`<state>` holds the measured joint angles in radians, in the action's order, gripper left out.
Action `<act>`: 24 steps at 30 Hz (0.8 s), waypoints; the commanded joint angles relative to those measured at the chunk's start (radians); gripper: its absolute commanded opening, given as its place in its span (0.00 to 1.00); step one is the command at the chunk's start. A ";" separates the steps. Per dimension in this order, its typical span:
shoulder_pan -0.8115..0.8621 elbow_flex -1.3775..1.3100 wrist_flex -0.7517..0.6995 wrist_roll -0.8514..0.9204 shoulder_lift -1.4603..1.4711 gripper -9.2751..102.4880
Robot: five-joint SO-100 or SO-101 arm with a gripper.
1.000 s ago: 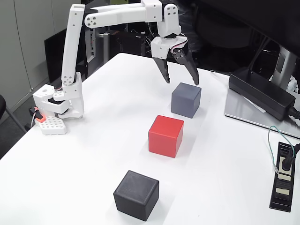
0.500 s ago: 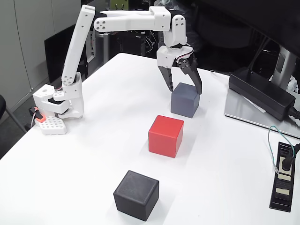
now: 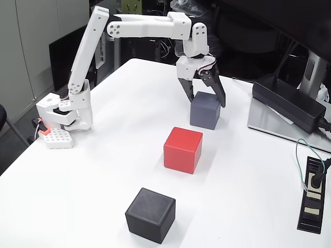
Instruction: Stack the three blocks in an ordered color.
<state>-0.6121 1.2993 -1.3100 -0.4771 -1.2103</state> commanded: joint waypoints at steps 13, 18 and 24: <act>0.000 -0.037 0.005 0.006 -0.018 0.08; 0.002 -0.038 -0.043 0.009 -0.074 0.10; 0.002 -0.078 -0.144 0.011 -0.265 0.10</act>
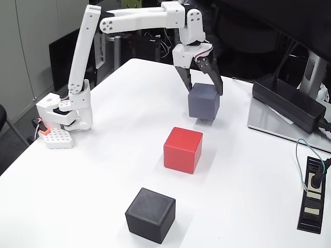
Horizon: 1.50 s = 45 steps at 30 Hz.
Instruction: Stack the three blocks in an ordered color.
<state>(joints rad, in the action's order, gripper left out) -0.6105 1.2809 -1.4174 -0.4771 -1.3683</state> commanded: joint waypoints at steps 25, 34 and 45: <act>0.465 -0.106 -0.166 0.364 -0.331 0.10; 0.535 0.058 -0.166 0.428 -0.360 0.10; 0.525 0.140 -0.164 0.437 -0.353 0.10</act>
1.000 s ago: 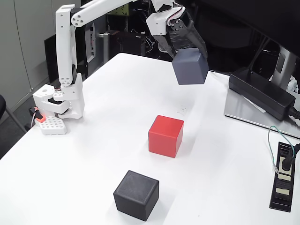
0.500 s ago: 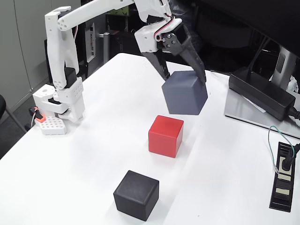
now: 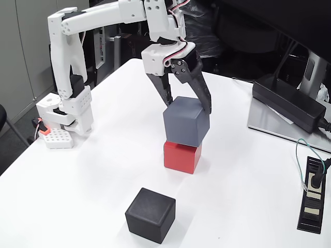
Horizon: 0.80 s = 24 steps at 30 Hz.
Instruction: Stack the three blocks in an ordered color.
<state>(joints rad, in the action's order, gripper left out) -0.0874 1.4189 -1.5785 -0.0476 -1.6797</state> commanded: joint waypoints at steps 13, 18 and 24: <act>-0.002 0.081 0.009 0.009 -0.040 0.10; -0.003 0.081 0.009 0.009 -0.040 0.10; -0.003 0.081 0.011 0.009 -0.038 0.11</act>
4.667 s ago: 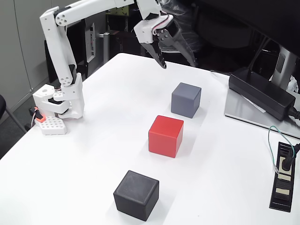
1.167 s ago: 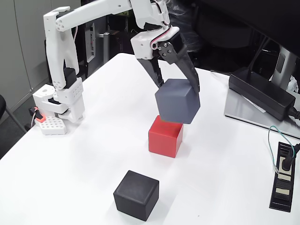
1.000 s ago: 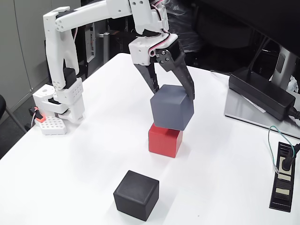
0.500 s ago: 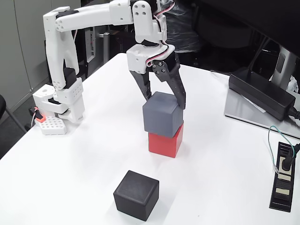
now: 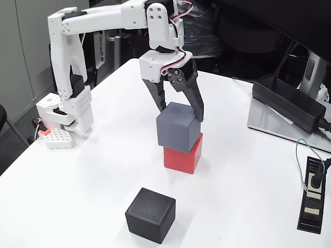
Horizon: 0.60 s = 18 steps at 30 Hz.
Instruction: Stack the three blocks in an ordered color.
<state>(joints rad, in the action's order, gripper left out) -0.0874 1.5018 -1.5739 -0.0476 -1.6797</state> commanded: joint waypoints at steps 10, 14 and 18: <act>-0.080 0.000 0.006 0.009 -0.038 0.33; -0.097 0.000 0.005 0.002 -0.038 0.40; -0.087 0.000 0.005 0.008 -0.040 0.42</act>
<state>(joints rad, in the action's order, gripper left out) -0.1841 1.5018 -1.5739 -0.0476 -1.6812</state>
